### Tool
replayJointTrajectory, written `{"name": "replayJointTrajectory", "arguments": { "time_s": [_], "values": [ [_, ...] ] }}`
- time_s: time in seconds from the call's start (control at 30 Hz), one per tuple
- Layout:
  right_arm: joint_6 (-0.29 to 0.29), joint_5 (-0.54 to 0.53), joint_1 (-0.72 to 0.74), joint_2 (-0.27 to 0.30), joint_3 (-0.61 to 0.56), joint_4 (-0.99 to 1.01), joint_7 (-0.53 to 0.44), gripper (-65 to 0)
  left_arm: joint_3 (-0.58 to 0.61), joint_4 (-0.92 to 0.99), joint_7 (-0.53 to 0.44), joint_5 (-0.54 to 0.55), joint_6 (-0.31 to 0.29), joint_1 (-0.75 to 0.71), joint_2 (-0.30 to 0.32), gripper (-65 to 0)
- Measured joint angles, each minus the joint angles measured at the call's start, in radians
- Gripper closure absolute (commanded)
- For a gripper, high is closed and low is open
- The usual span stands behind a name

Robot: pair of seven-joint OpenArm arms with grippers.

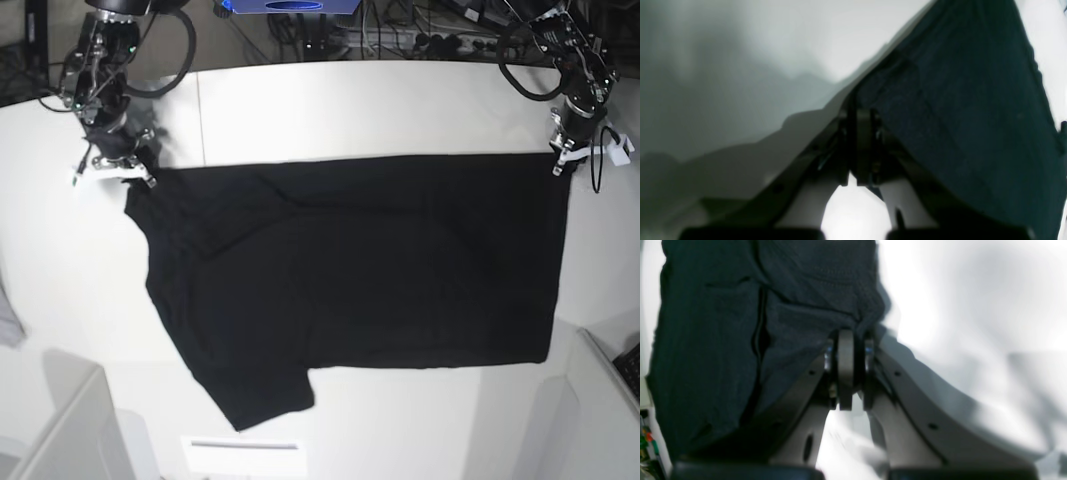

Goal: Fold the T-shirt properly
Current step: 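Hold the shoulder edge with both grippers and drag it taut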

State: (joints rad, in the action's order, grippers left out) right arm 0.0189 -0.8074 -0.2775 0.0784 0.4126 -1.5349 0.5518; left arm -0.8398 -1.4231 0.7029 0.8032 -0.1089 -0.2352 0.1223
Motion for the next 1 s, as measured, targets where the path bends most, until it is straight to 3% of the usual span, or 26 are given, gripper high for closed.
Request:
{"name": "replayJointTrajectory", "arguments": {
  "time_s": [0.57, 1.0],
  "values": [
    [0.009, 0.000, -0.255, -0.007, 0.000, -0.221, 0.008, 0.0, 0.004, -0.145, 0.008, -0.009, 0.003, -0.206, -0.003, 0.0],
    [0.009, 0.000, -0.372, -0.008, 0.000, -0.258, 0.002, 0.0, 0.000, -0.197, 0.009, -0.006, 0.003, -0.275, -0.008, 0.0]
  ]
}}
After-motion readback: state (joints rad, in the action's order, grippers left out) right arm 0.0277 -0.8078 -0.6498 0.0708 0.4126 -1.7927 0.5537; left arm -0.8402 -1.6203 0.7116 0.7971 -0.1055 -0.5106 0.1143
